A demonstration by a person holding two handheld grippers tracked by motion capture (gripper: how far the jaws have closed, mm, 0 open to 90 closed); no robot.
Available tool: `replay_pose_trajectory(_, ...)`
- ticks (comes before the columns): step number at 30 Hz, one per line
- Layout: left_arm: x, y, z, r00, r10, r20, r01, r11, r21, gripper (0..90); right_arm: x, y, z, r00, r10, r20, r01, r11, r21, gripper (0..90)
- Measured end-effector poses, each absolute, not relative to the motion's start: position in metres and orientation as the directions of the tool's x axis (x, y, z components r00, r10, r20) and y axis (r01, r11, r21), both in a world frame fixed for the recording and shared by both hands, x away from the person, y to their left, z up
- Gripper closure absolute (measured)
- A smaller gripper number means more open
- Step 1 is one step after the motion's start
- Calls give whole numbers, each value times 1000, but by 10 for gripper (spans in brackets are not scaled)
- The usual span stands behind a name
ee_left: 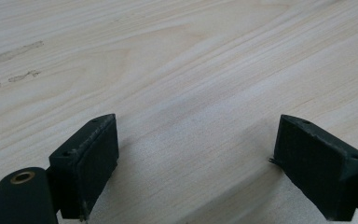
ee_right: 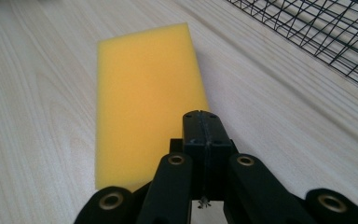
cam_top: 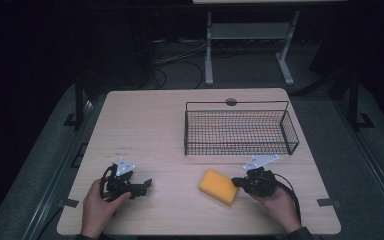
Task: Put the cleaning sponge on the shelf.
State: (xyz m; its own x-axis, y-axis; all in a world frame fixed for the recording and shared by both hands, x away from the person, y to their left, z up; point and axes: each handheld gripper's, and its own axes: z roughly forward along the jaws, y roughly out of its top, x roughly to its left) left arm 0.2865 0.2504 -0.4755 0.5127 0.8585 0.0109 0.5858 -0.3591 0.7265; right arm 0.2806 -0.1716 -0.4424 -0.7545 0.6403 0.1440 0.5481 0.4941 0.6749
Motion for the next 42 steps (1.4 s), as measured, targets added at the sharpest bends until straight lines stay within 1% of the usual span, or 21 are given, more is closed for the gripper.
replay_pose_trajectory(9, 287, 251, -475, 516, 857, 13, 586, -364, 724, 129, 281, -173, -441, -759, 632, 156, 548, 491, 678, 887)
replay_pose_trajectory(13, 287, 251, -475, 516, 857, 13, 586, -364, 724, 129, 280, -174, -439, -762, 627, 161, 546, 490, 679, 847)
replay_pose_trajectory(16, 287, 251, -475, 516, 857, 13, 586, -364, 724, 129, 279, -175, -436, -758, 632, 159, 548, 486, 681, 792)
replay_pose_trajectory(23, 287, 251, -475, 515, 857, 11, 585, -361, 726, 129, 280, -173, -433, -757, 634, 158, 562, 509, 653, 584)
replay_pose_trajectory(26, 287, 250, -476, 514, 858, 10, 586, -360, 726, 129, 281, -171, -432, -756, 636, 154, 566, 517, 642, 458)
replay_pose_trajectory(28, 287, 250, -476, 514, 858, 11, 586, -360, 726, 129, 282, -170, -431, -757, 635, 155, 566, 518, 641, 394)
replay_pose_trajectory(30, 287, 250, -476, 513, 858, 10, 586, -359, 727, 129, 282, -168, -429, -759, 632, 155, 567, 525, 635, 300)
replay_pose_trajectory(34, 287, 250, -476, 514, 858, 11, 586, -360, 726, 129, 284, -162, -427, -772, 619, 140, 558, 555, 617, 174)
replay_pose_trajectory(37, 287, 250, -476, 514, 858, 11, 585, -360, 727, 129, 284, -157, -426, -788, 602, 128, 546, 588, 597, 140)
replay_pose_trajectory(42, 287, 250, -476, 514, 858, 11, 585, -360, 727, 129, 287, -147, -420, -806, 582, 108, 525, 618, 585, 136)
